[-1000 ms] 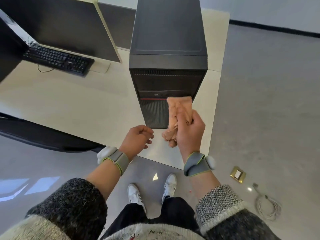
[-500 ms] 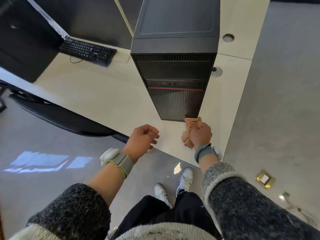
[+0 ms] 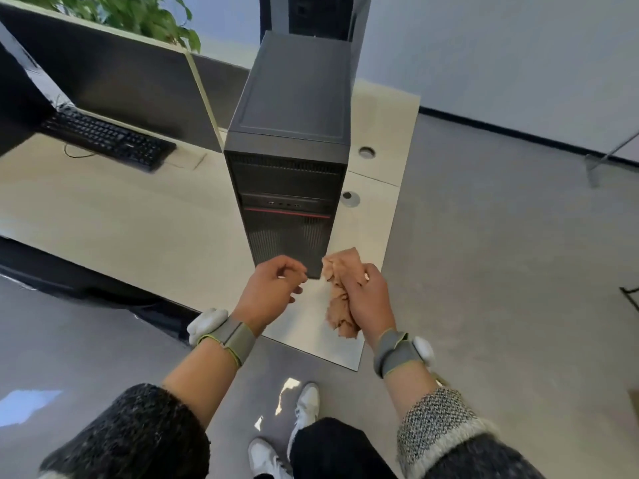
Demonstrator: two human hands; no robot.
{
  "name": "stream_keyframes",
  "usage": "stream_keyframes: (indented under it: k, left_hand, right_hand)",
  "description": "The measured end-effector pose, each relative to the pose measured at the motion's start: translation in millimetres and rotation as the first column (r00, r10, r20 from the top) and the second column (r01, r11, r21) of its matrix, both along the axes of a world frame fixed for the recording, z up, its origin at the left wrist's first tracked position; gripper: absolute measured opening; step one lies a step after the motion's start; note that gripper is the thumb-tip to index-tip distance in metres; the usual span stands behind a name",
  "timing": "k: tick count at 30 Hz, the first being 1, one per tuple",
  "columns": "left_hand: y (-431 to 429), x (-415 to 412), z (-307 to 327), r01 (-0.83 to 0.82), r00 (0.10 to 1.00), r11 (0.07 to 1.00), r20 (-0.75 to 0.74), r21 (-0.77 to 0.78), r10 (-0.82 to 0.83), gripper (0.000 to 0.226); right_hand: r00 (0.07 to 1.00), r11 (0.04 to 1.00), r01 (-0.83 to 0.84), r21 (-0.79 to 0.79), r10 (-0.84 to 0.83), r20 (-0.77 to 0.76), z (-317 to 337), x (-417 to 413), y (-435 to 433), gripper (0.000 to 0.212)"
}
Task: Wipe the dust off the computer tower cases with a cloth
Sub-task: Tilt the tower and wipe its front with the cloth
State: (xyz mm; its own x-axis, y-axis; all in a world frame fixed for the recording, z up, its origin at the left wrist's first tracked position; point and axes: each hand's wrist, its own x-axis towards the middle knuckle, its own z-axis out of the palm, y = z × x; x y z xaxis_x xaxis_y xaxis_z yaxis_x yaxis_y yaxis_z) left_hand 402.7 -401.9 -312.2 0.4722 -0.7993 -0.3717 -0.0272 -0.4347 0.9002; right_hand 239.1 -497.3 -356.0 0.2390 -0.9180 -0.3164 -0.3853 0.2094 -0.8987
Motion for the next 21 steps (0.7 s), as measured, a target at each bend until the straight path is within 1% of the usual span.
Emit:
stream_keyframes:
  k: [3,5,9,12,14,16,17,18,19,21]
  left_hand:
    - [-3.9,-10.5,18.0,0.031,0.999,0.999,0.036,-0.029,-0.03,0.011]
    - [-6.9,-13.6,31.4,0.036,0.995,0.998,0.1,-0.048,-0.031,0.01]
    - [-13.6,-13.9,49.8,0.029,0.975,0.996,0.222,-0.083,-0.01,0.01]
    - [-28.5,-20.3,62.8,-0.026,0.956,0.991,0.288,-0.134,0.064,0.011]
    - [-42.0,-27.5,75.3,-0.078,0.931,0.981,0.338,-0.176,0.135,0.01]
    - [-64.3,-43.8,92.7,-0.16,0.886,0.961,0.396,-0.226,0.241,0.01]
    - [-72.1,-50.9,101.3,-0.189,0.859,0.947,0.423,-0.258,0.287,0.01]
    - [-79.5,-56.3,109.8,-0.217,0.828,0.932,0.451,-0.291,0.333,0.011]
    - [-86.4,-59.7,117.5,-0.245,0.789,0.917,0.485,-0.316,0.377,0.011]
    - [-94.7,-64.2,130.2,-0.281,0.7,0.885,0.551,-0.372,0.454,0.011]
  right_hand:
    - [0.999,0.996,-0.04,-0.074,0.042,0.03,23.9,5.0,-13.3,0.02]
    - [0.993,0.99,-0.081,-0.115,0.091,0.081,36.7,9.1,-21.1,0.016]
    - [0.974,0.986,-0.139,-0.088,0.153,0.17,56.8,7.3,-27.4,0.016]
    - [0.94,0.977,-0.196,-0.082,0.211,0.267,68.1,-1.7,-44.1,0.014]
    - [0.908,0.969,-0.242,-0.048,0.243,0.34,74.5,-7.1,-63.1,0.024]
    - [0.866,0.946,-0.316,0.07,0.257,0.43,80.5,-16.3,-93.1,0.047]
    - [0.857,0.937,-0.34,0.084,0.271,0.439,85.0,-19.0,-103.8,0.057]
    - [0.852,0.936,-0.35,0.044,0.298,0.431,91.6,-20.0,-112.7,0.061]
    - [0.842,0.933,-0.355,-0.051,0.343,0.415,98.0,-21.2,-121.3,0.057]
    - [0.814,0.902,-0.325,-0.284,0.42,0.401,113.3,-16.8,-130.5,0.032]
